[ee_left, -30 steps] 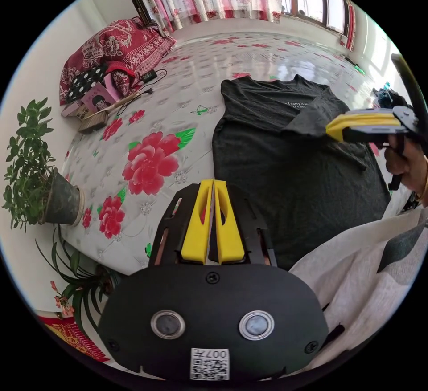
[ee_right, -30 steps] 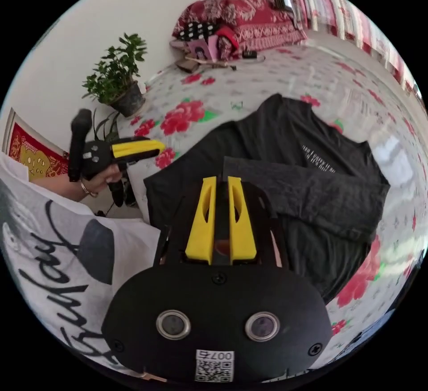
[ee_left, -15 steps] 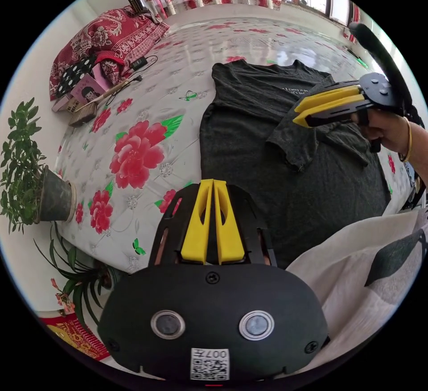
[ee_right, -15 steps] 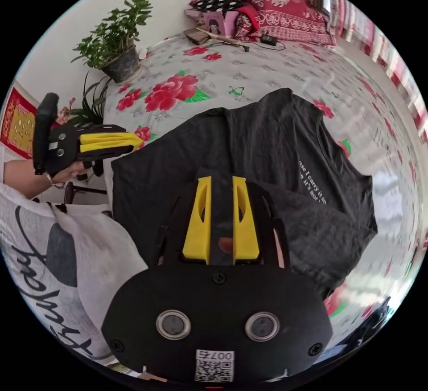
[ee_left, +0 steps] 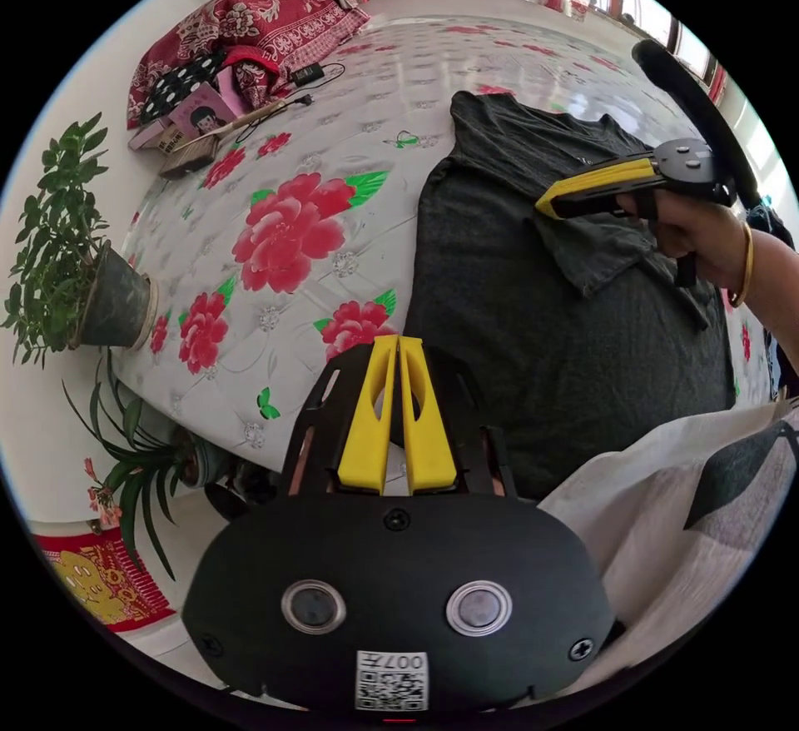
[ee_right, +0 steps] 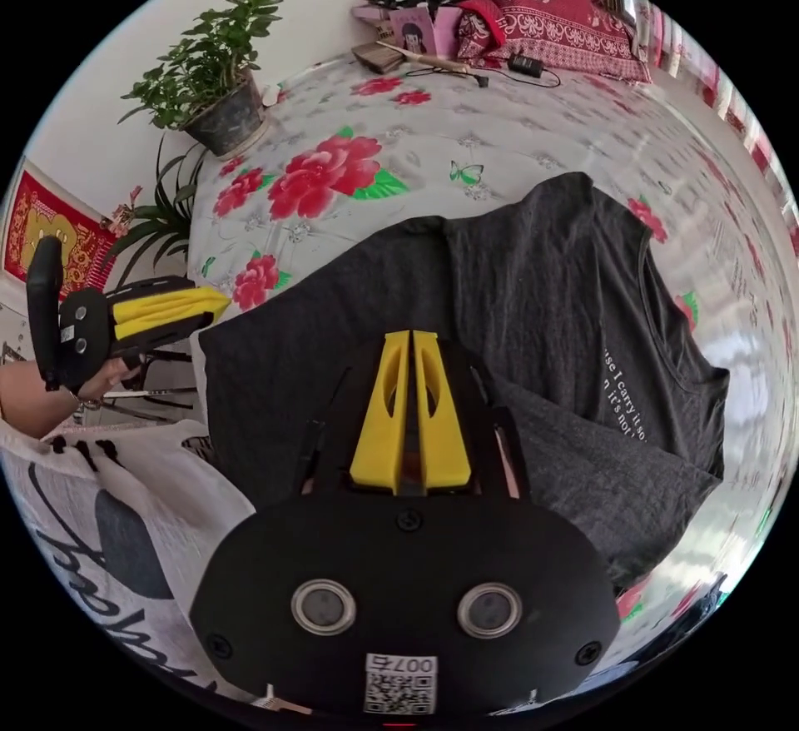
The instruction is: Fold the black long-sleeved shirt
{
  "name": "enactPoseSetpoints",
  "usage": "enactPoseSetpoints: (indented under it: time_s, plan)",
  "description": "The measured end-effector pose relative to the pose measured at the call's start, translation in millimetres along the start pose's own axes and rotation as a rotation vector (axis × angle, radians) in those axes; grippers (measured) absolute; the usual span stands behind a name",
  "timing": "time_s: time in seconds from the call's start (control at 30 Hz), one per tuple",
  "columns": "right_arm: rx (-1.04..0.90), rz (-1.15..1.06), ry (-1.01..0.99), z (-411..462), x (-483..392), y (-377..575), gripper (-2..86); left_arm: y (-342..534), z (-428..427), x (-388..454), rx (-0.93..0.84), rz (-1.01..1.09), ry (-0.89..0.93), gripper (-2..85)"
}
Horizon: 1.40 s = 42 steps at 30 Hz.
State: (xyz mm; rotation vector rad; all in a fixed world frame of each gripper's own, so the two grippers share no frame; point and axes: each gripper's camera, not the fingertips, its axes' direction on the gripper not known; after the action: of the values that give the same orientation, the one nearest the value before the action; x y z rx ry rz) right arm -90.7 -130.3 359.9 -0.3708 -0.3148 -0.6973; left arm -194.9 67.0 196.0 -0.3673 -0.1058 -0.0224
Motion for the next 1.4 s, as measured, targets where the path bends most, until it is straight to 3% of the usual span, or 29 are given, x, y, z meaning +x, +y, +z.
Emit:
enactPoseSetpoints:
  time_s: [0.13,0.3,0.47,0.63,0.83,1.03,1.2,1.4]
  plan:
    - [-0.061,0.017,-0.015,16,-1,-13,1.8,-6,2,1,-0.003,-0.003,0.003,-1.0]
    - [0.128,0.03,0.003,-28,-4,7,4.3,-10,-1,0,0.024,0.006,0.009,-1.0]
    - [0.233,0.307,0.168,-72,62,97,5.4,-8,3,-10,0.021,-0.004,0.008,-1.0]
    - [0.072,0.636,0.424,-87,156,232,6.2,-15,5,-9,0.024,0.029,0.041,-1.0]
    - [0.007,0.554,0.523,-79,191,281,6.3,-64,0,51,0.094,0.252,0.05,-1.0]
    - [0.04,0.388,0.539,-72,204,279,6.2,-124,17,121,0.108,0.349,0.241,-1.0]
    - [0.035,0.378,0.501,-72,218,294,3.2,-146,53,170,0.034,0.488,0.124,-1.0]
    - [0.137,0.476,0.422,-90,236,354,2.1,-143,60,172,0.073,0.495,0.108,-0.9]
